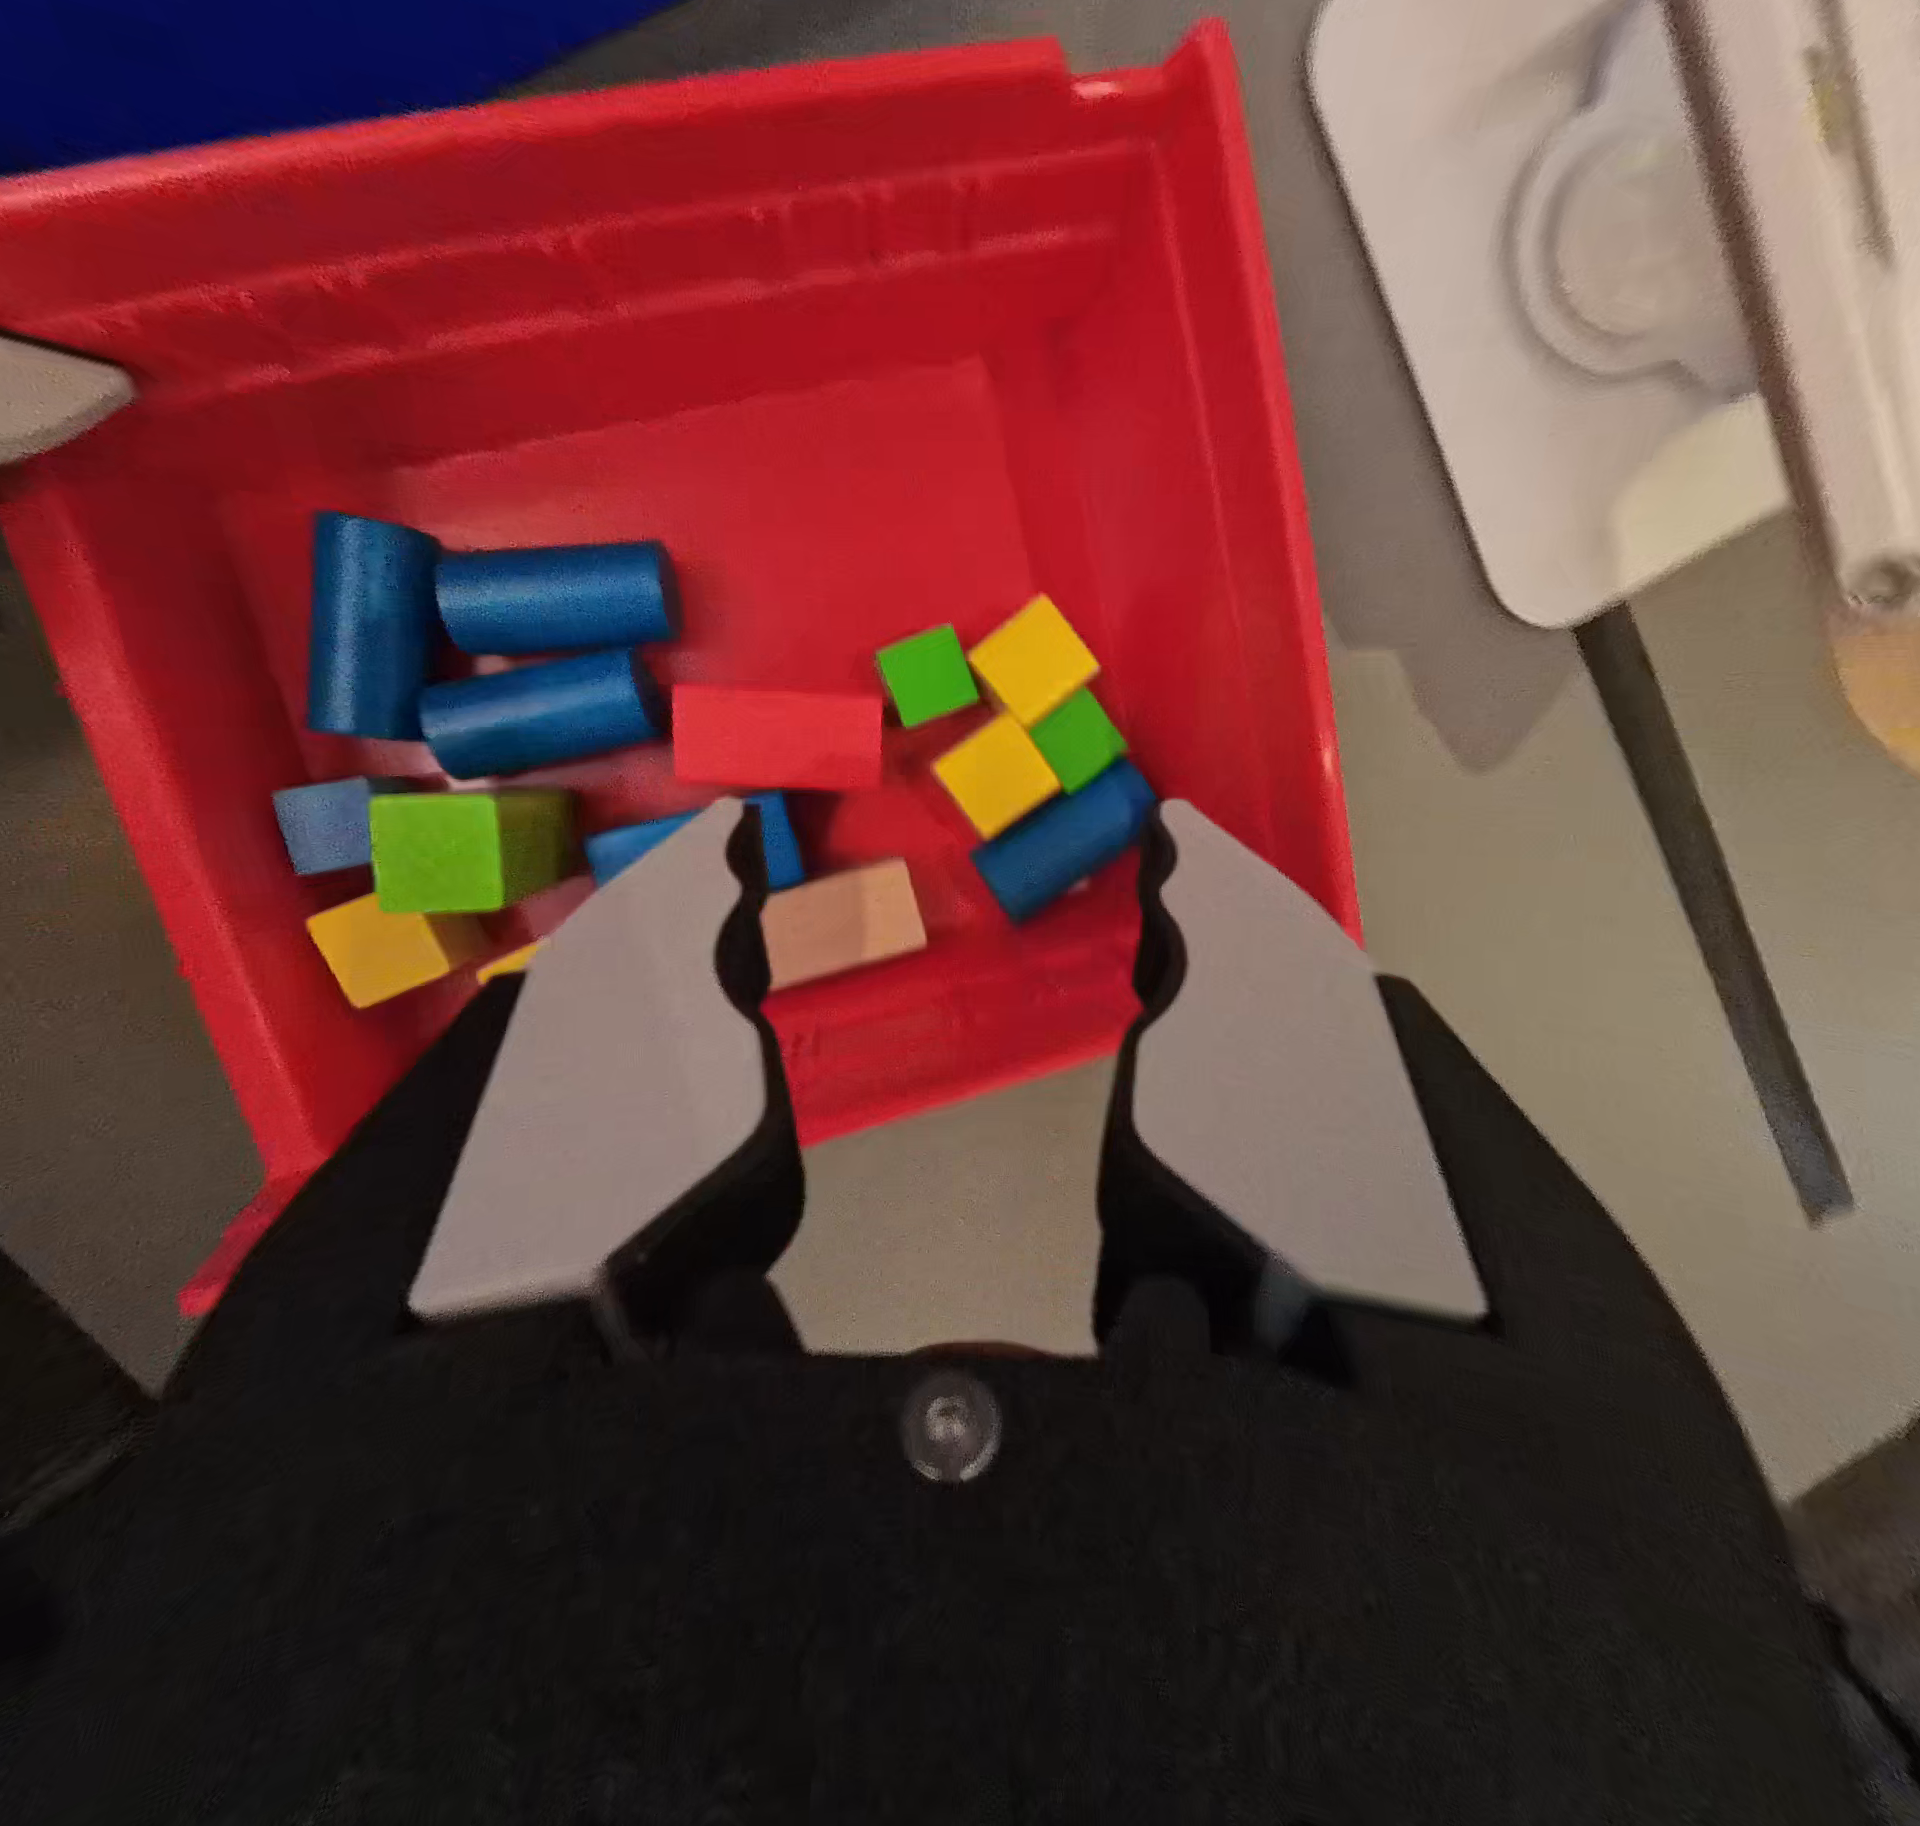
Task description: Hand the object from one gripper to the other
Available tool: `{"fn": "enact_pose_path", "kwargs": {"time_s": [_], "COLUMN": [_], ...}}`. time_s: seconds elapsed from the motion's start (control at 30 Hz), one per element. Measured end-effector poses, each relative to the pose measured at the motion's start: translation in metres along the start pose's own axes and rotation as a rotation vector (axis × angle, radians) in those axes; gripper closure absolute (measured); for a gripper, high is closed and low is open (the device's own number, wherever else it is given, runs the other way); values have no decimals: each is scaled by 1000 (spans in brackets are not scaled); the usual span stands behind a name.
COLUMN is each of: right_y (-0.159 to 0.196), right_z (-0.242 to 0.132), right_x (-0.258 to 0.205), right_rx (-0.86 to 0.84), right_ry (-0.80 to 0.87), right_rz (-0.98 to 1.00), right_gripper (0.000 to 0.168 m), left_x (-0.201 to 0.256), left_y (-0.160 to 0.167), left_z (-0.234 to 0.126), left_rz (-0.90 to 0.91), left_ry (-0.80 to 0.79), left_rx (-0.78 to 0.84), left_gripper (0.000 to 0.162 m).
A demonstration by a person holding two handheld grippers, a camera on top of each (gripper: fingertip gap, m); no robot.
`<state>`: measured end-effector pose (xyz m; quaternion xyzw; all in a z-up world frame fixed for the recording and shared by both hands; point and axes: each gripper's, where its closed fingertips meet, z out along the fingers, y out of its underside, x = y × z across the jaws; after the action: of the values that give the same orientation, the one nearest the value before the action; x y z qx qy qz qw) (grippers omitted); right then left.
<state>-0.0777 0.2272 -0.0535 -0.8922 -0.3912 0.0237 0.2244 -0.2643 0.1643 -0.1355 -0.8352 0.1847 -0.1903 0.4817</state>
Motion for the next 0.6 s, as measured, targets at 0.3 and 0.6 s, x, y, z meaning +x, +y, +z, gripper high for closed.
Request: {"fn": "enact_pose_path", "kwargs": {"time_s": [0.3, 0.6], "right_y": [92, 28], "right_z": [-3, -35], "right_x": [-144, -119], "right_rx": [433, 195], "right_ry": [61, 205], "right_rz": [452, -282], "right_gripper": [93, 111], "left_x": [4, -3], "left_y": [2, -2], "left_z": [-3, 2], "left_rz": [-41, -30], "left_ry": [3, -20], "left_rx": [3, -1], "left_gripper": [158, 158]}}
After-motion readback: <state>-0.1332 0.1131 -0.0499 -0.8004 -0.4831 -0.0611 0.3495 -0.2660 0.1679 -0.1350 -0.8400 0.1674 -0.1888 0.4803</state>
